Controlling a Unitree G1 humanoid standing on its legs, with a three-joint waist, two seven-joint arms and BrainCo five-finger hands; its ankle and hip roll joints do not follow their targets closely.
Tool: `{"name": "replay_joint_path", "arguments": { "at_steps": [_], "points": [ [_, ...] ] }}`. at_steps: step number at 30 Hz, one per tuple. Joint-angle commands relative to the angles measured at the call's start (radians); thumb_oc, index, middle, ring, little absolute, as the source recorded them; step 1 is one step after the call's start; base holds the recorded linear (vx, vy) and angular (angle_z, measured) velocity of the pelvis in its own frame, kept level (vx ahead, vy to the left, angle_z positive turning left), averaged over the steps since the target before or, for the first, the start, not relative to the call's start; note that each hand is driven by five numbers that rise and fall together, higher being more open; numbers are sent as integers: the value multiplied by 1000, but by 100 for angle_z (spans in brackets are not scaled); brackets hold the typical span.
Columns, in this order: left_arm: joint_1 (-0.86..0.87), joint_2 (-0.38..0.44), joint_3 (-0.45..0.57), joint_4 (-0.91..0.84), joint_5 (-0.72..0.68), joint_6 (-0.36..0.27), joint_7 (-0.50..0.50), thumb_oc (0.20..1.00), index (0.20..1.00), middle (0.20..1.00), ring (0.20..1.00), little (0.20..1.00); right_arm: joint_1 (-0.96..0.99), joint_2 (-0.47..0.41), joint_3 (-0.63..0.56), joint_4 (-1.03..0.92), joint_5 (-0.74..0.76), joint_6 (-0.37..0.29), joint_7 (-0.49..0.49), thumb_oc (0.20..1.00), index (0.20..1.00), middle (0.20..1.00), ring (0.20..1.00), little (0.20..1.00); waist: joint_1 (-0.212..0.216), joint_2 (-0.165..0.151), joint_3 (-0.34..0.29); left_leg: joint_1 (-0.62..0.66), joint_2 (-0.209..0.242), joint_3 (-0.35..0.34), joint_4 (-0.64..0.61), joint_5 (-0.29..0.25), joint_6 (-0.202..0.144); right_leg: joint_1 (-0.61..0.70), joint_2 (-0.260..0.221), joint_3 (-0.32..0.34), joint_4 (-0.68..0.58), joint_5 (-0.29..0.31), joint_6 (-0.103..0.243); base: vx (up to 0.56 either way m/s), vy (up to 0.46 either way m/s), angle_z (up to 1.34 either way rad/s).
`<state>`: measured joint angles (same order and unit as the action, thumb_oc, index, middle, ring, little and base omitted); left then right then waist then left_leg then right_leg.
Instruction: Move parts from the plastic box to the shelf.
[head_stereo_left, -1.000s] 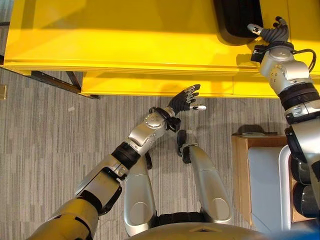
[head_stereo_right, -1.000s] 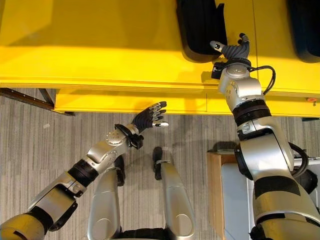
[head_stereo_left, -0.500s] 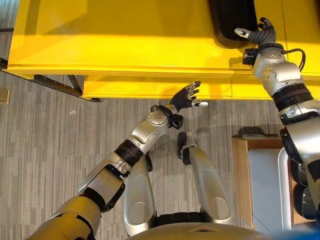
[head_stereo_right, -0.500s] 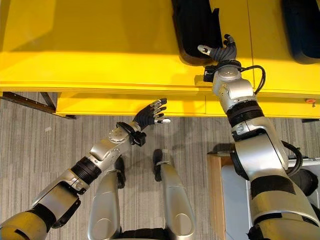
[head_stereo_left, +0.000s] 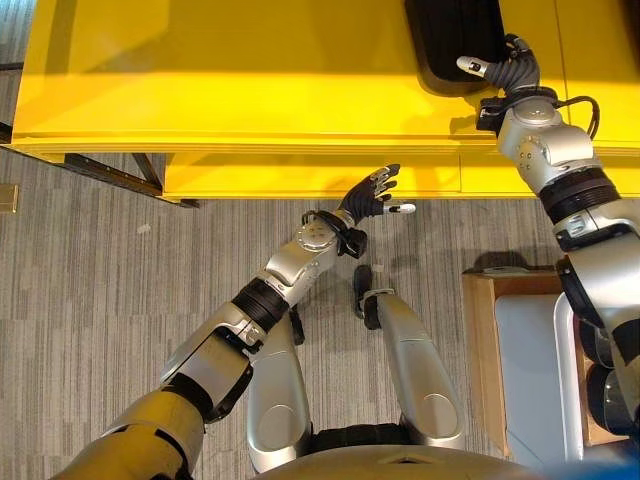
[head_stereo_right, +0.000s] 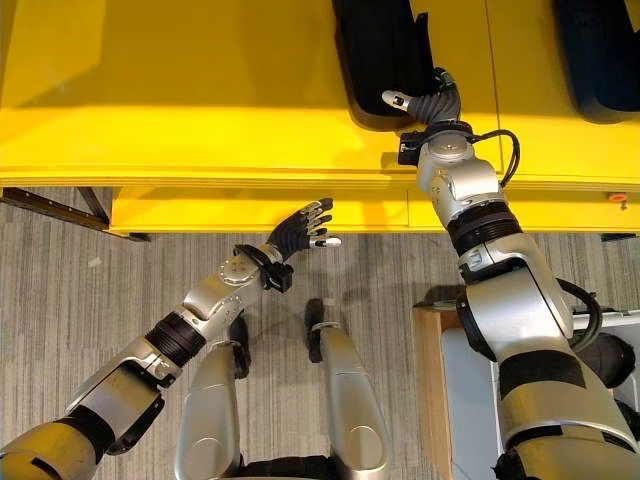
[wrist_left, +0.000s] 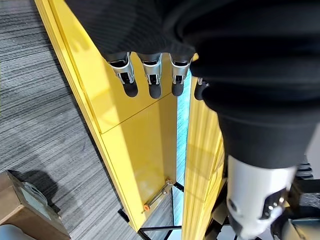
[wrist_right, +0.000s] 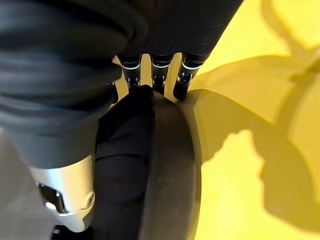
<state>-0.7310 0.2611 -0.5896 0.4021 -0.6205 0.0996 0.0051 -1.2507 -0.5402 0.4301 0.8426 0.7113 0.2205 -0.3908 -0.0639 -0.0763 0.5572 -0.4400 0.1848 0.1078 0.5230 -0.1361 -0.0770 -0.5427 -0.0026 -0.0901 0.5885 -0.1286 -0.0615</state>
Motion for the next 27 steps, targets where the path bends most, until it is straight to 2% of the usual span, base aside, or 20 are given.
{"name": "replay_joint_path", "arguments": {
  "at_steps": [1, 11, 16, 18, 19, 21, 22, 23, 24, 26, 27],
  "points": [
    [-13, -57, -14, -9, -31, -54, -8, 1000, 1000, 1000, 1000, 1000, 54, 72, -38, -43, 99, -56, 63, 1000, 1000, 1000, 1000, 1000, 25, 14, -38, 52, 60, -44, -199, 151, -22, 27, -8, 38, 179, -163, 43, 5, 21, -5],
    [-7, -80, -17, 12, -38, -86, 2, 1000, 1000, 1000, 1000, 1000, 105, 121, -49, -102, 83, -83, 106, 1000, 1000, 1000, 1000, 1000, 12, 23, -38, 64, 56, -40, -202, 155, -20, 32, -13, 48, 177, -161, 43, 8, 40, -4],
    [-6, -81, -19, 21, -36, -93, -3, 1000, 1000, 1000, 1000, 1000, 115, 123, -42, -132, 56, -84, 54, 1000, 1000, 1000, 1000, 1000, 10, 25, -38, 64, 53, -40, -200, 156, -18, 36, -14, 48, 169, -156, 42, 0, 0, 0],
    [-8, -86, -20, 21, -35, -98, 0, 1000, 1000, 1000, 1000, 1000, 114, 123, -41, -135, 22, -130, -25, 1000, 1000, 1000, 1000, 1000, 7, 28, -38, 65, 55, -36, -204, 157, -18, 38, -13, 50, 163, -154, 41, -1, 16, 0],
    [-10, -88, -21, 20, -34, -98, 4, 1000, 1000, 1000, 1000, 1000, 111, 117, -47, -131, -48, -192, -73, 1000, 1000, 1000, 1000, 1000, 7, 29, -38, 64, 54, -37, -201, 155, -16, 37, -12, 52, 163, -154, 42, 0, 0, 0],
    [-19, -94, -22, 22, -32, -96, 23, 1000, 1000, 1000, 1000, 1000, 96, 103, -58, -148, -137, -255, -127, 1000, 1000, 1000, 1000, 1000, 2, 32, -38, 59, 52, -39, -197, 152, -15, 32, -10, 54, 164, -152, 43, -47, 32, 0],
    [-24, -96, -21, 22, -34, -96, 29, 1000, 1000, 1000, 1000, 1000, 88, 95, -64, -170, -180, -270, -159, 1000, 1000, 1000, 1000, 1000, 3, 37, -37, 47, 60, -35, -203, 175, -10, 18, -3, 49, 158, -127, 36, -87, 39, -1],
    [-27, -100, -20, 24, -35, -98, 37, 1000, 1000, 1000, 1000, 1000, 82, 87, -71, -197, -219, -281, -199, 1000, 1000, 1000, 1000, 1000, -2, 39, -37, 46, 59, -33, -201, 174, -10, 16, -2, 50, 159, -127, 38, -87, 56, -1],
    [-32, -109, -18, 27, -33, -105, 50, 1000, 1000, 1000, 1000, 1000, 80, 72, -90, -259, -316, -290, -317, 1000, 1000, 1000, 1000, 1000, -12, 42, -37, 46, 58, -29, -201, 171, -9, 13, -3, 55, 156, -126, 41, -11, 83, -3],
    [-35, -121, -16, 23, -30, -108, 70, 1000, 1000, 1000, 1000, 1000, 81, 62, -113, -306, -394, -307, -415, 1000, 1000, 1000, 1000, 1000, -23, 46, -37, 50, 57, -24, -204, 167, -8, 15, -3, 63, 149, -124, 44, -4, 83, -2],
    [-37, -124, -16, 22, -30, -111, 78, 1000, 1000, 1000, 1000, 1000, 85, 58, -124, -328, -417, -301, -433, 1000, 1000, 1000, 1000, 1000, -29, 46, -37, 52, 57, -22, -205, 166, -8, 16, -3, 65, 146, -124, 44, 4, 71, -1]
  ]
}}
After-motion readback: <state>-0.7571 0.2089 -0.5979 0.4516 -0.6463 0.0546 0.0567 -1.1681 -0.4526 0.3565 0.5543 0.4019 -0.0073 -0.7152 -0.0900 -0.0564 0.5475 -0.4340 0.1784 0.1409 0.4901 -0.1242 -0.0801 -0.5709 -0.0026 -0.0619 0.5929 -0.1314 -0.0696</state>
